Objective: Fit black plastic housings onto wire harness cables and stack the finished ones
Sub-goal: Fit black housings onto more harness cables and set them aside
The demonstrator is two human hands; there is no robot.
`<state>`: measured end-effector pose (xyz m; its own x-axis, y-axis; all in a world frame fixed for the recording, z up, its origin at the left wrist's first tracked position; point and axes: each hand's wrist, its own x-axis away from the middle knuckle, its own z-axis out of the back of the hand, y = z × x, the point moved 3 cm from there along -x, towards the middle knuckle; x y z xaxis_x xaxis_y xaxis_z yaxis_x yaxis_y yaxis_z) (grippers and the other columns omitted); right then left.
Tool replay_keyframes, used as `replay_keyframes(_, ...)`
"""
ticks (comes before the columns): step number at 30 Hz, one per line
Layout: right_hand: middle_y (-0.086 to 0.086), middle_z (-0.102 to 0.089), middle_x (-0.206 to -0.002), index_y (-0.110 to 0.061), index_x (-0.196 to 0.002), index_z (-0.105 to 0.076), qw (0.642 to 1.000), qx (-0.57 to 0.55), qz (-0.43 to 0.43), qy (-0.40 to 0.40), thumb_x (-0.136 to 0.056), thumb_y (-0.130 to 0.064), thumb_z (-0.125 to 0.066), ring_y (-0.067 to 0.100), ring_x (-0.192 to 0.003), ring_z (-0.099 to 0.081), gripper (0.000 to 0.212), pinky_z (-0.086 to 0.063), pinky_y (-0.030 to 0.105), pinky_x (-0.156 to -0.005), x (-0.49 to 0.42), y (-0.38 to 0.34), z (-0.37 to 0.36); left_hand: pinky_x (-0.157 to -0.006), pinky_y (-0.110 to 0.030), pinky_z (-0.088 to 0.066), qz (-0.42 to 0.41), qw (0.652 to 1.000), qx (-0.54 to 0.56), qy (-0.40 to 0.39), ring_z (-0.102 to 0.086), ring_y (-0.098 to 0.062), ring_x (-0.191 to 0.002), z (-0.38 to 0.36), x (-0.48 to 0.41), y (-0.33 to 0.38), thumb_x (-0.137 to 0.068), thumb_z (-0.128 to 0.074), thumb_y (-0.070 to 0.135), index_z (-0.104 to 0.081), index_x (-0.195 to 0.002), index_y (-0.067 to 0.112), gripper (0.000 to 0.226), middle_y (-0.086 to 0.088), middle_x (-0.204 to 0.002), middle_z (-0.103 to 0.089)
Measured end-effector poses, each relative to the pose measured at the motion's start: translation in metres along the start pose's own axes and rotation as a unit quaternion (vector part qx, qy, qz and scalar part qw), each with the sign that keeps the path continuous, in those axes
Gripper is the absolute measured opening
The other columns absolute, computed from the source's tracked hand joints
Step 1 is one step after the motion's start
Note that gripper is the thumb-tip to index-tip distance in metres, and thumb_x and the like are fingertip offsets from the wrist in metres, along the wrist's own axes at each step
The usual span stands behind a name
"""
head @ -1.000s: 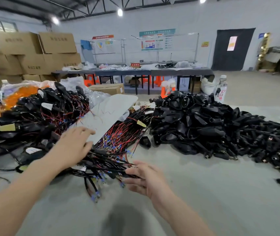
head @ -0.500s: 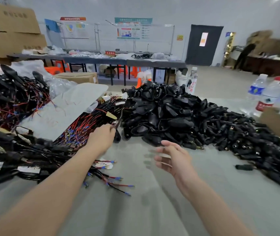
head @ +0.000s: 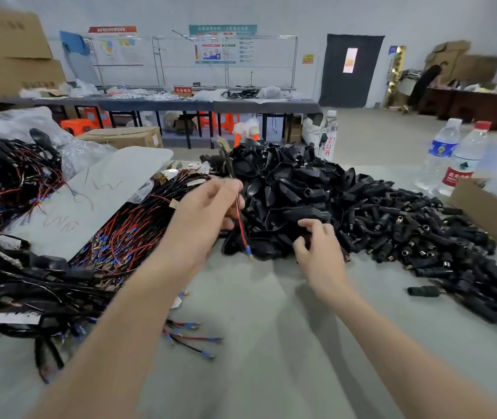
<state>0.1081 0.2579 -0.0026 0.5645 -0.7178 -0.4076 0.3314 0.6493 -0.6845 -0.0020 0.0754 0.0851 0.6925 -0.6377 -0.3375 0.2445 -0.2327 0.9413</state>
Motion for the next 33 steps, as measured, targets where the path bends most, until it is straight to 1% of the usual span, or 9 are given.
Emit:
replay_keyframes(6,0.005,-0.039,-0.148,-0.022,-0.148,-0.038,0.953,0.248,0.161,-0.072,-0.100,-0.031,-0.051,0.030,-0.125,-0.046,0.051,-0.039,0.041,-0.099,-0.018,-0.020,-0.029,-0.060,-0.026,-0.044,0.063,0.983,0.028,0.168,-0.049,-0.008,-0.057,-0.014,0.050,-0.070,-0.101,-0.056,0.026,-0.061,-0.090,0.015,0.016,0.010,-0.059,-0.052)
replay_keyframes(10,0.003,-0.052,-0.136,-0.021,-0.145,-0.040,0.926,0.322,0.184,-0.065,-0.100,-0.036,-0.052,0.028,-0.122,-0.048,0.049,-0.035,0.039,-0.097,-0.028,-0.017,-0.044,-0.052,-0.019,-0.042,0.105,0.979,0.036,0.171,-0.049,-0.008,-0.056,-0.019,0.061,-0.100,-0.101,-0.055,0.015,-0.055,-0.083,0.011,0.018,0.008,-0.057,-0.054)
replay_keyframes(17,0.003,-0.058,-0.120,-0.019,-0.130,-0.056,0.925,0.313,0.208,-0.048,-0.099,-0.032,-0.053,0.027,-0.115,-0.050,0.034,-0.035,0.038,-0.094,-0.026,-0.024,-0.032,-0.050,-0.020,-0.045,0.141,0.974,0.066,0.166,-0.056,-0.006,-0.054,-0.016,0.058,-0.106,-0.099,-0.055,0.013,-0.061,-0.089,0.012,0.012,0.006,-0.065,-0.066)
replay_keyframes(20,0.008,-0.061,-0.110,-0.014,-0.115,-0.065,0.973,0.161,0.166,-0.010,-0.090,-0.021,-0.063,0.030,-0.104,-0.053,0.026,-0.040,0.038,-0.092,-0.011,-0.029,-0.002,-0.050,-0.022,-0.046,0.150,0.967,0.104,0.176,-0.058,-0.009,-0.057,-0.013,0.059,-0.101,-0.099,-0.058,0.017,-0.064,-0.090,0.012,0.012,0.002,-0.069,-0.070)
replay_keyframes(22,0.005,-0.058,-0.104,-0.022,-0.099,-0.064,0.996,-0.026,0.082,0.004,-0.085,-0.008,-0.064,0.021,-0.091,-0.056,0.020,-0.042,0.021,-0.083,0.006,-0.020,0.026,-0.051,-0.023,-0.047,0.144,0.962,0.145,0.180,-0.059,-0.011,-0.058,-0.013,0.061,-0.096,-0.098,-0.059,0.019,-0.064,-0.090,0.012,0.012,0.000,-0.071,-0.070)
replay_keyframes(24,-0.001,-0.060,-0.093,-0.028,-0.090,-0.062,0.981,-0.191,-0.026,0.000,-0.086,0.001,-0.061,0.012,-0.076,-0.055,0.029,-0.043,0.007,-0.069,0.029,-0.002,0.049,-0.051,-0.024,-0.048,0.137,0.959,0.181,0.170,-0.060,-0.012,-0.061,-0.016,0.064,-0.091,-0.098,-0.059,0.018,-0.065,-0.093,0.013,0.010,-0.001,-0.073,-0.070)
replay_keyframes(25,0.000,-0.063,-0.090,-0.023,-0.093,-0.063,0.954,-0.290,-0.077,-0.010,-0.088,0.005,-0.060,0.012,-0.075,-0.058,0.029,-0.047,0.006,-0.071,0.041,0.008,0.055,-0.053,-0.025,-0.048,0.133,0.960,0.188,0.157,-0.061,-0.013,-0.064,-0.019,0.066,-0.088,-0.099,-0.058,0.017,-0.066,-0.094,0.014,0.010,-0.002,-0.075,-0.070)
replay_keyframes(28,0.010,-0.073,-0.093,-0.002,-0.112,-0.060,0.798,-0.557,-0.226,-0.053,-0.090,0.009,-0.057,0.028,-0.094,-0.071,0.025,-0.061,0.029,-0.082,0.072,0.032,0.055,-0.056,-0.027,-0.050,0.115,0.972,0.174,0.105,-0.064,-0.018,-0.072,-0.032,0.073,-0.081,-0.100,-0.055,0.014,-0.067,-0.096,0.015,0.012,-0.007,-0.082,-0.071)
replay_keyframes(33,0.026,-0.071,-0.112,-0.003,-0.100,-0.075,0.716,-0.631,-0.286,-0.087,-0.088,-0.043,-0.063,0.037,-0.108,-0.070,0.043,-0.060,0.030,-0.081,0.084,0.042,0.049,-0.059,-0.028,-0.052,0.104,0.985,0.130,0.043,-0.067,-0.021,-0.075,-0.053,0.081,-0.081,-0.099,-0.057,0.011,-0.068,-0.096,0.011,0.011,-0.013,-0.089,-0.075)
